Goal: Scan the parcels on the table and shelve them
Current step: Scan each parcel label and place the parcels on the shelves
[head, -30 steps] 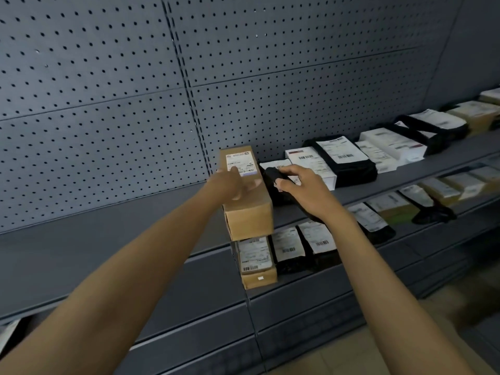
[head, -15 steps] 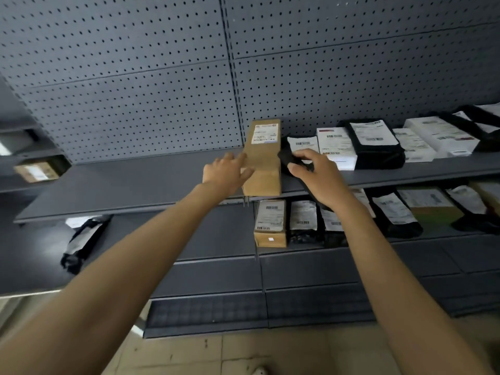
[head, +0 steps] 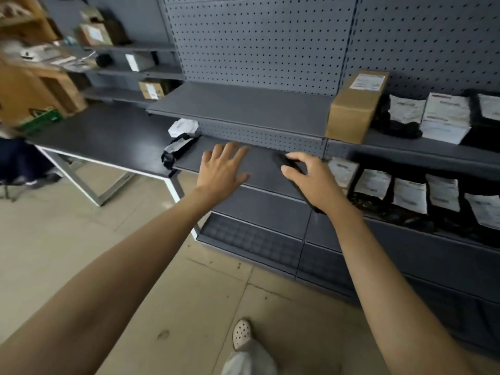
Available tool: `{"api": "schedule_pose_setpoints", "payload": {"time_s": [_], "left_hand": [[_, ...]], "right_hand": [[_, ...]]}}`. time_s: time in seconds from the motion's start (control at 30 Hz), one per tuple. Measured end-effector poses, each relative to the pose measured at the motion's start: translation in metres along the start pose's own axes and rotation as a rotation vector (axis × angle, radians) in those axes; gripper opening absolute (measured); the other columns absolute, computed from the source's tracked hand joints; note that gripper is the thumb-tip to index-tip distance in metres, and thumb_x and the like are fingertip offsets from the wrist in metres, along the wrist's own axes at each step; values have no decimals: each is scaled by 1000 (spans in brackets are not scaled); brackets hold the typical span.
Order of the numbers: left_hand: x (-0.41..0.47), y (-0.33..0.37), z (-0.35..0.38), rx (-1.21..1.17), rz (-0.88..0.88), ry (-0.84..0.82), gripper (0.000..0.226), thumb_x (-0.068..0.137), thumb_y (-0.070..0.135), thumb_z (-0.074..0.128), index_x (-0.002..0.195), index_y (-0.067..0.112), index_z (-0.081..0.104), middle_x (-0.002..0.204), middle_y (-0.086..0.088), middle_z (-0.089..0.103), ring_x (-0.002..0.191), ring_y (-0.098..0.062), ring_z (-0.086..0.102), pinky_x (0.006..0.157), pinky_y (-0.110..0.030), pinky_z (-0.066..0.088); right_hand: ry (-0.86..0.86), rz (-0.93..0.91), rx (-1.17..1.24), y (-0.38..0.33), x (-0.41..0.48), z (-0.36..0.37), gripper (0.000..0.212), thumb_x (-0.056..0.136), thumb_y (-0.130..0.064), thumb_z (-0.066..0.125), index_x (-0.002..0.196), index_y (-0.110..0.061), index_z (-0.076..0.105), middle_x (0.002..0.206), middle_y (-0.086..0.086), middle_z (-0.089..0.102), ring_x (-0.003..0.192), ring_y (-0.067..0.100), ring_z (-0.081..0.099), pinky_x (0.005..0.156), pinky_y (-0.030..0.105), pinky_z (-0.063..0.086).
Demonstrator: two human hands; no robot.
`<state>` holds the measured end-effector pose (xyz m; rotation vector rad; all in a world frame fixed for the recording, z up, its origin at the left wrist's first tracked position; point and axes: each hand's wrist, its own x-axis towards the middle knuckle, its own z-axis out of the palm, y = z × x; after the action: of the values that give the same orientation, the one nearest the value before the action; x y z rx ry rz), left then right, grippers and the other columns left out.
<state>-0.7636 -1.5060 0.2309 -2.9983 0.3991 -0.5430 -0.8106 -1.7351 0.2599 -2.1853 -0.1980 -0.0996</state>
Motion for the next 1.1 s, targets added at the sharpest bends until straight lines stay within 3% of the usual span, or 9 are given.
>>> {"api": "schedule_pose_setpoints", "payload": {"time_s": [0.1, 0.37, 0.67, 0.77, 0.97, 1.1], "left_hand": [[-37, -40, 10, 44, -55, 5, 63, 87, 57, 61, 141, 27, 47, 137, -6, 50, 123, -32, 48, 95, -47, 40], [-114, -146, 22, 90, -229, -111, 56, 87, 34, 65, 139, 24, 48, 136, -6, 50, 124, -32, 46, 102, -48, 36], [-160, -328, 19, 138, -351, -171, 51, 91, 38, 61, 139, 25, 48, 140, -5, 47, 128, -31, 44, 104, -46, 33], [-163, -381, 24, 161, -343, -176, 51, 91, 38, 61, 139, 25, 49, 140, -5, 48, 128, -31, 45, 104, -46, 34], [-142, -462, 56, 128, -354, -212, 51, 93, 38, 59, 141, 26, 46, 142, -4, 45, 131, -31, 42, 106, -46, 33], [-100, -517, 90, 105, -341, -237, 51, 94, 39, 57, 142, 26, 45, 142, -4, 44, 131, -30, 41, 107, -46, 32]], "right_hand": [[-74, -38, -4, -16, 2, 40, 41, 99, -33, 59, 138, -20, 56, 134, 0, 59, 117, 20, 57, 87, 28, 42], [-304, -96, 54, -71, 28, 159, 41, 98, -30, 59, 137, -17, 58, 135, -1, 61, 124, 17, 54, 96, 27, 41], [-415, -144, 139, -180, 81, 321, 38, 95, -32, 59, 132, -23, 60, 130, -3, 61, 122, 17, 52, 98, 31, 40], [-422, -135, 139, -203, 97, 362, 34, 95, -36, 58, 127, -29, 62, 120, -11, 62, 123, 18, 52, 105, 41, 42], [-469, -90, 112, -232, 147, 428, 32, 97, -31, 58, 128, -23, 61, 97, -27, 54, 106, 11, 55, 97, 34, 46], [-476, -63, 85, -239, 207, 467, 35, 95, -34, 59, 129, -26, 61, 120, -11, 63, 116, 16, 57, 101, 40, 46]]}}
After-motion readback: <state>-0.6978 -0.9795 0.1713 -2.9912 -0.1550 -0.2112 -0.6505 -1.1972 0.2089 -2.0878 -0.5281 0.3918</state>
